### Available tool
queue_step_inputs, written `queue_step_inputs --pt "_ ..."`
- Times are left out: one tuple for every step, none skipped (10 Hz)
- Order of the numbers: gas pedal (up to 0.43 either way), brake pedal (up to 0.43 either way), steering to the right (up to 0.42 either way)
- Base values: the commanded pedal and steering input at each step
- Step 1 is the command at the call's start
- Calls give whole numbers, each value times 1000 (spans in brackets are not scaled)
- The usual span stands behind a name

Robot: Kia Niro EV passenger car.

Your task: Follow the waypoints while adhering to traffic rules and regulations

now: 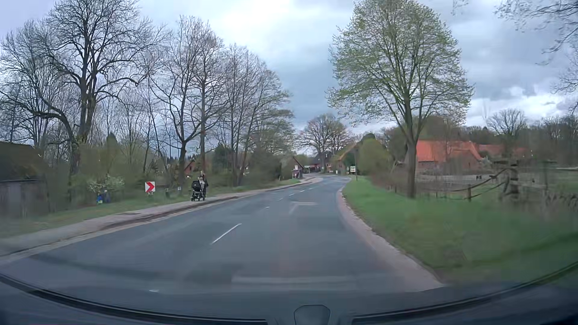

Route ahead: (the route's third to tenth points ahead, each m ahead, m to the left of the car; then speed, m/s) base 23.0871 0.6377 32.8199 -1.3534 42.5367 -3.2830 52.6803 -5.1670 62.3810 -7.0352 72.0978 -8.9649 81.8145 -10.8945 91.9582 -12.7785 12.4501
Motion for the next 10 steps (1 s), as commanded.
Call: queue_step_inputs --pt "28 0 29" --pt "28 0 29" --pt "28 0 29" --pt "28 0 29" --pt "28 0 29" --pt "28 0 29" --pt "28 0 30" --pt "28 0 31" --pt "28 0 30" --pt "28 0 30"
